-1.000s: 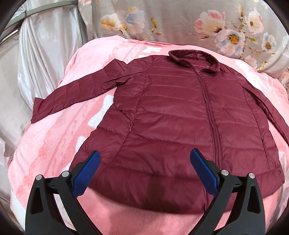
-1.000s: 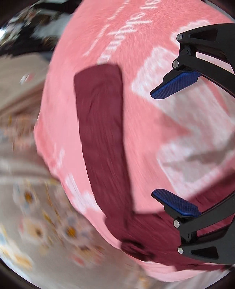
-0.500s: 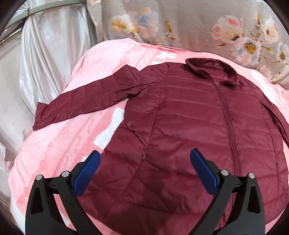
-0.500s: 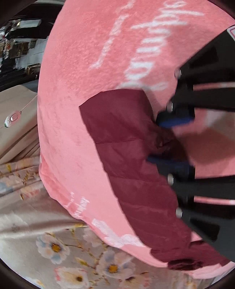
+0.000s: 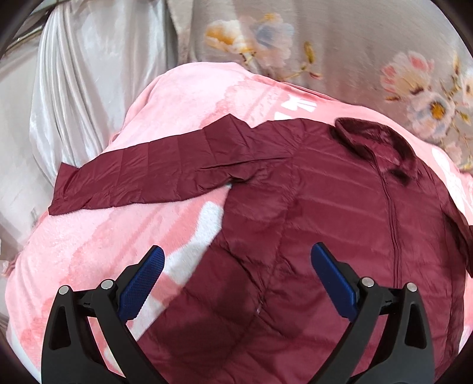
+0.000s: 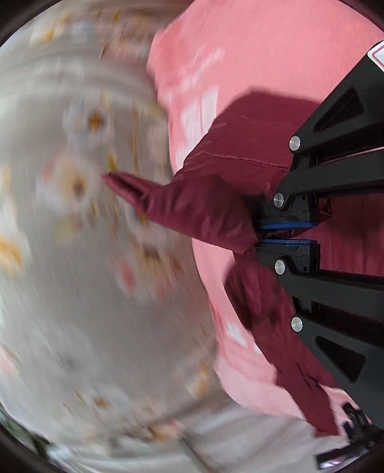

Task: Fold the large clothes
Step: 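Fold the held sleeve across the jacket body with the right gripper while the left gripper pins the body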

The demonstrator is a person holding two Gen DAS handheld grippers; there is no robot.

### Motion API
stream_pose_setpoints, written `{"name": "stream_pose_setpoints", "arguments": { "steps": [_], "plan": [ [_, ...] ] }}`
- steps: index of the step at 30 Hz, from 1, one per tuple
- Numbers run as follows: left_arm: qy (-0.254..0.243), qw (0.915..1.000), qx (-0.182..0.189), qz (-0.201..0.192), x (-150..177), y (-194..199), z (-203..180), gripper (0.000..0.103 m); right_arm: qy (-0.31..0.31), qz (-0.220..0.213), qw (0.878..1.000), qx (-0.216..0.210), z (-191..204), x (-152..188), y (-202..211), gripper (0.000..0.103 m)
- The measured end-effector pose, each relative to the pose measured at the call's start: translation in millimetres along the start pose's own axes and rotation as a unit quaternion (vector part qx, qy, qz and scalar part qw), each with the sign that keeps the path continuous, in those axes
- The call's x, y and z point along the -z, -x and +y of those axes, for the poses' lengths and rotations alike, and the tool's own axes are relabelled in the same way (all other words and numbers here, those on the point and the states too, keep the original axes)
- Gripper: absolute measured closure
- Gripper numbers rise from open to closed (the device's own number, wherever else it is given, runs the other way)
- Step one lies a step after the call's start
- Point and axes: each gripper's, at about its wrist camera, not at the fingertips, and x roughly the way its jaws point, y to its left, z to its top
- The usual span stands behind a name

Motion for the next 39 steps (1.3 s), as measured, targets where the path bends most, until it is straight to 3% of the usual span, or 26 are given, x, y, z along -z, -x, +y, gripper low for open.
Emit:
{"name": "stream_pose_setpoints", "arguments": {
  "steps": [6,11,13,15,18,22,26,30,32,33,36,39],
  "plan": [
    [0.012,0.9999,-0.01,0.005,-8,-16,17,0.006,0.096,0.095,0.985,-0.11,122,50,-83,0.098],
    [0.02,0.9996,0.003,0.02,-12,-31,26,0.006,0.148,0.167,0.964,-0.145,181,109,-130,0.092],
    [0.02,0.9994,0.015,0.026,-14,-35,26,0.006,0.17,0.187,0.955,-0.153,198,128,-139,0.086],
    [0.021,0.9987,0.033,0.032,-16,-38,24,0.006,0.19,0.196,0.949,-0.16,209,138,-136,0.063],
    [0.031,0.996,0.073,0.041,-19,-41,19,0.006,0.191,0.155,0.953,-0.177,209,132,-108,0.045],
    [0.038,0.9906,0.114,0.065,-24,-51,3,0.006,0.144,0.129,0.97,-0.146,170,108,-88,0.045],
    [0.038,0.9777,0.168,0.12,-24,-75,-22,0.006,0.043,0.137,0.987,-0.077,81,96,-75,0.045],
    [0.07,0.9649,0.206,0.147,-29,-92,-39,0.007,-0.034,0.145,0.989,-0.005,-4,103,-62,0.045],
    [0.087,0.9593,0.219,0.156,-33,-101,-45,0.014,-0.075,0.148,0.986,0.019,-40,108,-59,0.044],
    [0.09,0.9572,0.224,0.159,-35,-104,-47,0.024,-0.102,0.149,0.983,0.024,-59,109,-59,0.044],
    [0.08,0.9594,0.212,0.168,-41,-116,-58,0.076,-0.167,0.161,0.972,0.021,-98,113,-73,0.047],
    [0.073,0.9646,0.198,0.158,-47,-117,-57,0.094,-0.223,0.169,0.96,0.008,-123,115,-93,0.06]
  ]
}}
